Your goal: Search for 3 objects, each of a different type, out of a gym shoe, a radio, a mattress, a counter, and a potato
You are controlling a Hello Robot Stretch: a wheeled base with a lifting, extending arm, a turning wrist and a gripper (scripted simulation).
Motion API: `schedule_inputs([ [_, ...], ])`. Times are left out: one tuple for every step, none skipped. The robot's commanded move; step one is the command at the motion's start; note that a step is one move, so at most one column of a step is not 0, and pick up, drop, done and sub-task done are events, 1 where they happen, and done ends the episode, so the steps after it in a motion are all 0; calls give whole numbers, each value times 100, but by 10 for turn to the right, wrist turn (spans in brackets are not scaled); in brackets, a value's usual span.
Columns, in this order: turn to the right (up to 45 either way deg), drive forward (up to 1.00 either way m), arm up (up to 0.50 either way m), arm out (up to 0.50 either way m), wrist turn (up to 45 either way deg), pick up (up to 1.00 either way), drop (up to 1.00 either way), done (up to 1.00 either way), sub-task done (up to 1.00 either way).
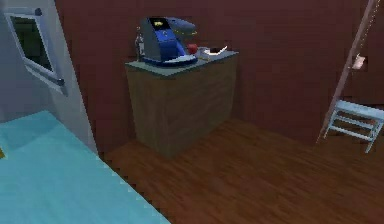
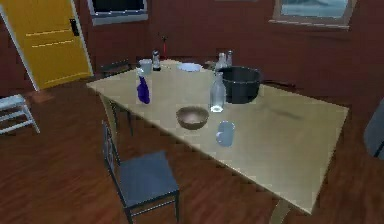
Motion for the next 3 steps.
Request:
schedule_inputs([
  [390,0,0,0,0,0,0,0,0],
  [0,100,0,0,0,0,0,0,0],
  [270,0,0,0,0,0,0,0,0],
])
